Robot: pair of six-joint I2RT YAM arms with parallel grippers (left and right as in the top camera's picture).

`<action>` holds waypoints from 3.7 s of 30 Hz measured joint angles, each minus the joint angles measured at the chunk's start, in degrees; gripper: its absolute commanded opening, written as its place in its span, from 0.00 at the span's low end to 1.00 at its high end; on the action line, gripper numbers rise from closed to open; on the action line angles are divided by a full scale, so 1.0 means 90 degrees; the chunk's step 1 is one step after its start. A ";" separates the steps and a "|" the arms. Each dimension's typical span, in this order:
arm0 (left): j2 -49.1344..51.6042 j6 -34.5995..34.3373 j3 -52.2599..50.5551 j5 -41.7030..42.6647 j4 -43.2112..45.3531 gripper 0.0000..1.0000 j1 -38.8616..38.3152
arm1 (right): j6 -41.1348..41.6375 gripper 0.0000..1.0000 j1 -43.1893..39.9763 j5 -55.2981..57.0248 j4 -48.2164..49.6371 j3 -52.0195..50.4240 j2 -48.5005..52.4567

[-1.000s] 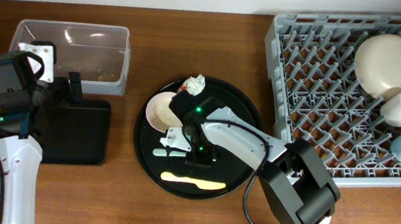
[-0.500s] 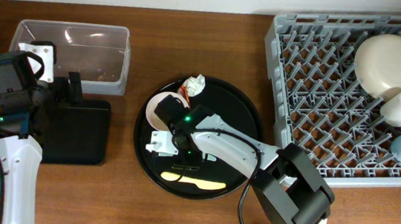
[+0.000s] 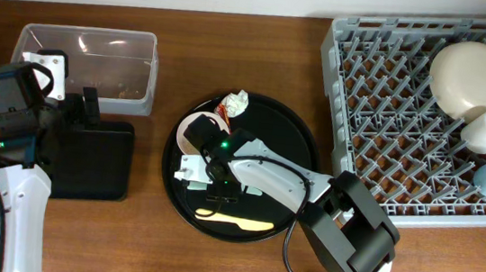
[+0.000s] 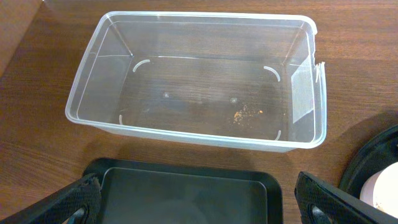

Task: Sort waste into correct bins and load items into the dishwasher rack

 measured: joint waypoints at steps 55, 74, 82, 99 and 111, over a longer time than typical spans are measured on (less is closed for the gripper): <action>0.0000 0.0000 0.0000 0.0000 0.0000 0.99 0.0000 | 0.0223 0.49 -0.0185 -0.0991 -0.0641 0.0687 0.0423; 0.0000 0.0000 0.0000 0.0000 0.0000 0.99 0.0000 | 0.0206 0.04 -0.0206 -0.0884 -0.0651 0.0794 0.0216; 0.0000 0.0000 0.0000 0.0000 0.0000 0.99 0.0000 | 0.0219 0.21 -0.0204 -0.0816 -0.0777 0.0646 0.0374; 0.0000 0.0000 0.0000 0.0000 0.0002 0.99 0.0000 | 0.0223 0.54 -0.0114 -0.0716 -0.1855 0.1222 0.0379; 0.0000 0.0000 0.0000 0.0000 0.0000 1.00 0.0000 | 0.0236 0.61 -0.0107 -0.1996 -0.1455 0.1341 0.0379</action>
